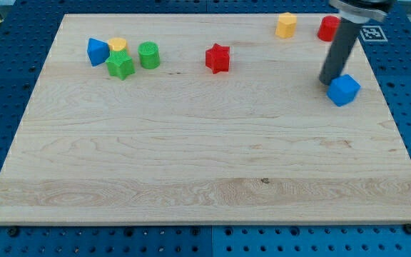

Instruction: Push the green star into the green circle

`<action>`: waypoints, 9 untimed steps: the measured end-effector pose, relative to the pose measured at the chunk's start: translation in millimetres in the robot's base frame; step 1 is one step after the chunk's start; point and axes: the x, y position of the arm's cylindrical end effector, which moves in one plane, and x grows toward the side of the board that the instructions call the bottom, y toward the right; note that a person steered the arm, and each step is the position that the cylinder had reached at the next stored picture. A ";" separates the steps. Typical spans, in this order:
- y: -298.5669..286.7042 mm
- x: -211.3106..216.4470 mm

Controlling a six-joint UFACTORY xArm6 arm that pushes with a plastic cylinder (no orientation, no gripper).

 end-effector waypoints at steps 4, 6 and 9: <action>-108.9 -68.7; -268.3 -144.2; -474.1 -117.3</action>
